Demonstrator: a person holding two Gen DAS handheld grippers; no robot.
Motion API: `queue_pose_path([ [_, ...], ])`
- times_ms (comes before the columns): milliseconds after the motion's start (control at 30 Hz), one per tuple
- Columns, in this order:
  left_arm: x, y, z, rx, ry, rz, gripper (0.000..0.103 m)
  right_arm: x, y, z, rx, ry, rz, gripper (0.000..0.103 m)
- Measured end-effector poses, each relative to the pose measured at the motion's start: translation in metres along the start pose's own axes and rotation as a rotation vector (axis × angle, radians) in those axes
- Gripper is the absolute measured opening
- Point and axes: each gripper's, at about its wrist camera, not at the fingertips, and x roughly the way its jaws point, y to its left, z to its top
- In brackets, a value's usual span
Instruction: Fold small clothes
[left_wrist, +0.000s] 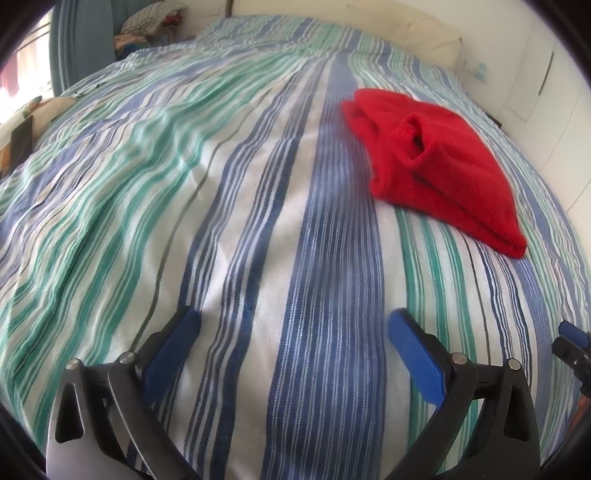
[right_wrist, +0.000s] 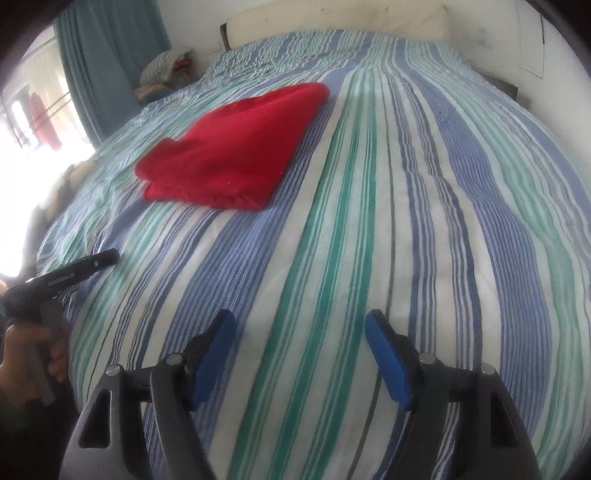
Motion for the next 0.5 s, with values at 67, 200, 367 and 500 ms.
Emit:
queue_pose_path([
  [67, -0.005, 0.0, 0.003, -0.013, 0.032, -0.029, 0.102, 0.0, 0.0, 0.0, -0.006, 0.002, -0.003, 0.073],
  [200, -0.024, 0.0, 0.032, -0.131, 0.008, -0.316, 0.102, 0.003, -0.003, 0.016, -0.01, 0.007, 0.025, 0.073],
  [367, 0.006, -0.029, 0.102, -0.09, 0.039, -0.435, 0.102, 0.017, -0.02, 0.073, 0.086, -0.026, 0.095, 0.08],
  [500, 0.05, -0.043, 0.144, -0.026, 0.073, -0.357, 0.102, 0.04, -0.03, 0.13, 0.182, -0.046, 0.193, 0.084],
])
